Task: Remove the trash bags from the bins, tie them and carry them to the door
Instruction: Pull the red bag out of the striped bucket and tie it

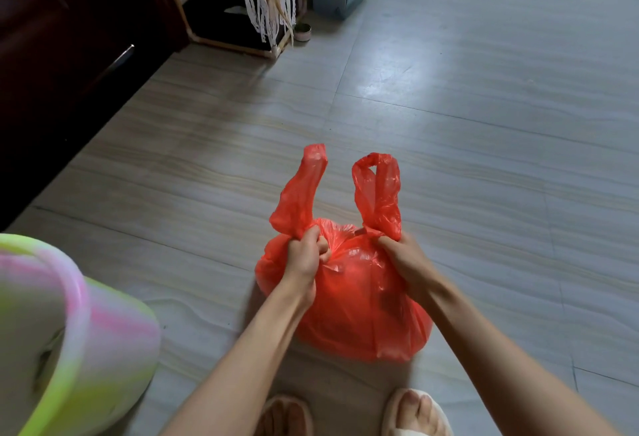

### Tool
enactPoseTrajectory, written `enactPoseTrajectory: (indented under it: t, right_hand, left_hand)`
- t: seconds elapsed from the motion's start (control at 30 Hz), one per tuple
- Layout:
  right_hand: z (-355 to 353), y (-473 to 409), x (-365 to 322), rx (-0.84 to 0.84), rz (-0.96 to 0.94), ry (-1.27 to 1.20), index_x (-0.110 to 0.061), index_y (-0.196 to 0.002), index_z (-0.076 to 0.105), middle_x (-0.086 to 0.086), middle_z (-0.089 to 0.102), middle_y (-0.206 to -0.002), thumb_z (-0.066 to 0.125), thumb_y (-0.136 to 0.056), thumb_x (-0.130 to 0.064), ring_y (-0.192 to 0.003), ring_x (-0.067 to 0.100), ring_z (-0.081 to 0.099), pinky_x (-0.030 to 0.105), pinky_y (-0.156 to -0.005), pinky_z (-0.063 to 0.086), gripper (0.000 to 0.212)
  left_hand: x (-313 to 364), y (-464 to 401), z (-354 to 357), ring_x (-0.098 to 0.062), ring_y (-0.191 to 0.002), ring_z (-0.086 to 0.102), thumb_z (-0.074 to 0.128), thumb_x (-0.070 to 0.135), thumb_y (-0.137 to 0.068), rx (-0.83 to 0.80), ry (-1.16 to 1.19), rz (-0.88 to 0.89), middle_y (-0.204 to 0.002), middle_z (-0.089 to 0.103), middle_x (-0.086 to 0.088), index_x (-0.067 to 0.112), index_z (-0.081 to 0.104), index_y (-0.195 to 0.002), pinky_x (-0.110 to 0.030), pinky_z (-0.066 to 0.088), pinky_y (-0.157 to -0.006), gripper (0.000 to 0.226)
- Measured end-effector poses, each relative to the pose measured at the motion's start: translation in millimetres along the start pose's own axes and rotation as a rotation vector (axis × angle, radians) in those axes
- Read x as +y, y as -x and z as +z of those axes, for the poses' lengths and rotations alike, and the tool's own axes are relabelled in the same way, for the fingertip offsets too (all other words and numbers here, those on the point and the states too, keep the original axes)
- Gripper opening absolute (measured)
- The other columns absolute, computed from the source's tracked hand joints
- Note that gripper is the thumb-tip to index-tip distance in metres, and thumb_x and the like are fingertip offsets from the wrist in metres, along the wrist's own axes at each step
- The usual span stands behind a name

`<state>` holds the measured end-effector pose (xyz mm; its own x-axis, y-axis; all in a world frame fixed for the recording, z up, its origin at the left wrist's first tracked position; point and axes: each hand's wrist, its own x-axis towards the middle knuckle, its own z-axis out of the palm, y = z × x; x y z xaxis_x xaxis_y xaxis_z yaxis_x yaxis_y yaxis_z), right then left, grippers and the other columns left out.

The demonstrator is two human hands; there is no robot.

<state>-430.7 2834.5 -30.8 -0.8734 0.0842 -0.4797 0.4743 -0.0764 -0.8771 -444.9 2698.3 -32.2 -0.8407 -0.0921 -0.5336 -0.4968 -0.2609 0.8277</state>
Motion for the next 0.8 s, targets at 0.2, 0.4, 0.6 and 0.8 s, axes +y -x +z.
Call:
enactPoseTrajectory:
  t: [0.2, 0.4, 0.6, 0.8]
  right_hand:
    - [1.0, 9.5, -3.0, -0.041, -0.039, -0.251, -0.009, -0.09, 0.067, 0.002, 0.073, -0.084, 0.052, -0.087, -0.005, -0.077, 0.012, 0.066, 0.023, -0.072, 0.054, 0.016]
    - [10.6, 10.5, 1.9, 0.067, -0.109, 0.042, -0.013, -0.084, 0.065, -0.005, 0.055, -0.066, 0.043, -0.087, -0.001, -0.062, 0.006, 0.05, 0.012, -0.056, 0.043, 0.025]
    - [13.5, 9.7, 3.3, 0.01, -0.101, -0.003, -0.007, -0.072, 0.05, -0.004, 0.039, -0.052, 0.042, -0.062, -0.018, -0.051, 0.008, 0.035, 0.024, -0.053, 0.032, 0.017]
    - [17.9, 4.5, 0.6, 0.065, -0.152, 0.038, -0.015, -0.068, 0.049, -0.009, 0.056, -0.061, 0.039, -0.082, -0.008, -0.06, 0.005, 0.051, 0.022, -0.066, 0.042, 0.018]
  left_hand:
    - [1.9, -6.5, 6.7, -0.002, -0.028, 0.027, 0.036, 0.009, -0.091, -0.013, -0.114, -0.107, -0.034, 0.032, 0.012, 0.019, 0.033, -0.057, -0.019, 0.028, -0.043, 0.036]
    - [6.0, -3.7, 7.6, -0.005, -0.032, 0.029, 0.033, 0.005, -0.089, -0.002, -0.149, -0.168, -0.03, 0.03, 0.012, 0.018, 0.03, -0.055, -0.015, 0.026, -0.038, 0.036]
    - [6.7, -1.9, 6.1, -0.006, -0.038, 0.028, 0.042, 0.013, -0.087, -0.12, -0.21, -0.108, -0.035, 0.031, 0.012, 0.019, 0.035, -0.053, -0.021, 0.026, -0.043, 0.035]
    - [8.2, -4.3, -3.4, -0.01, -0.039, 0.035, 0.031, 0.013, -0.089, -0.261, 0.052, -0.147, -0.044, 0.039, 0.003, 0.013, 0.043, -0.057, -0.016, 0.034, -0.035, 0.035]
